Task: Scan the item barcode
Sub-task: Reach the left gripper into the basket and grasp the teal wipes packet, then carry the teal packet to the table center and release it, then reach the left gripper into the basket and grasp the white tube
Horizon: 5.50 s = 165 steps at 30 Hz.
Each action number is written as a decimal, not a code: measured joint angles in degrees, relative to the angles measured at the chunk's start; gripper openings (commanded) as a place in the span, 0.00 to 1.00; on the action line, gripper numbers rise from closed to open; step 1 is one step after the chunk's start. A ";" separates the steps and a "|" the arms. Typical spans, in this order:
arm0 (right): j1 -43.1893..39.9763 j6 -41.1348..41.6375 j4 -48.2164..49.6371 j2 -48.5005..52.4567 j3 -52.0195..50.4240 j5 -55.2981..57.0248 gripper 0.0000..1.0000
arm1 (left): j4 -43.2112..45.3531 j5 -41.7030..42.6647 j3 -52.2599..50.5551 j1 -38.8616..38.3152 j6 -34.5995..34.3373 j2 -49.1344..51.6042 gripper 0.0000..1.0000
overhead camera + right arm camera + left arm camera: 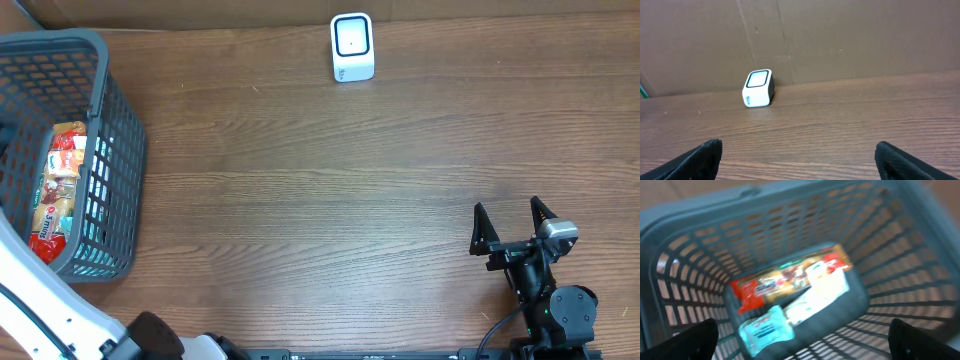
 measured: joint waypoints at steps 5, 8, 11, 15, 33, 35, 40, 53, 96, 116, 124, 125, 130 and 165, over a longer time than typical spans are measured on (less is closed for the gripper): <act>0.00 0.00 0.00 0.00 0.00 0.00 1.00 | 0.83 0.52 -7.45 2.36 3.21 5.70 1.00; 0.00 -0.02 0.00 0.00 0.00 0.02 1.00 | -0.09 0.66 -10.71 2.38 7.10 11.67 0.98; 0.00 -0.02 -0.02 0.00 0.00 0.00 1.00 | -0.76 0.26 -11.58 2.38 9.31 16.72 0.96; 0.00 0.00 -0.02 0.00 0.00 0.00 1.00 | -0.04 -0.42 -11.74 2.34 12.11 20.70 0.98; 0.00 0.00 0.02 0.00 0.00 0.00 1.00 | -1.77 2.34 -11.74 1.44 22.23 27.96 1.00; 0.00 -0.02 0.00 0.00 0.00 0.00 1.00 | -2.19 2.58 -11.74 1.11 22.77 28.48 0.95; 0.00 0.00 0.00 0.00 0.00 0.02 1.00 | -3.72 2.89 -11.74 0.92 24.15 31.10 0.70; 0.00 -0.02 0.02 0.00 0.00 0.02 1.00 | -7.39 3.15 -11.10 0.83 23.58 31.82 0.04; 0.02 0.00 0.02 0.00 0.00 0.02 1.00 | -20.13 16.31 32.59 -71.36 22.08 45.07 0.04; 0.00 -0.02 -0.02 0.00 0.00 0.00 1.00 | -23.96 14.51 41.66 -76.78 18.84 55.91 1.00; 0.00 -0.04 -0.02 0.00 0.00 0.02 1.00 | -24.48 7.93 52.52 -60.08 16.17 32.76 1.00; 0.02 0.00 0.00 0.00 0.00 0.00 1.00 | -24.50 7.72 52.72 -59.41 16.13 31.91 1.00; 0.00 0.00 0.00 0.00 0.00 0.02 1.00 | -24.57 5.38 54.25 -39.78 13.86 21.46 1.00; 0.00 0.00 0.02 0.00 0.00 0.02 1.00 | 11.39 11.50 -16.76 -0.74 26.16 26.45 0.79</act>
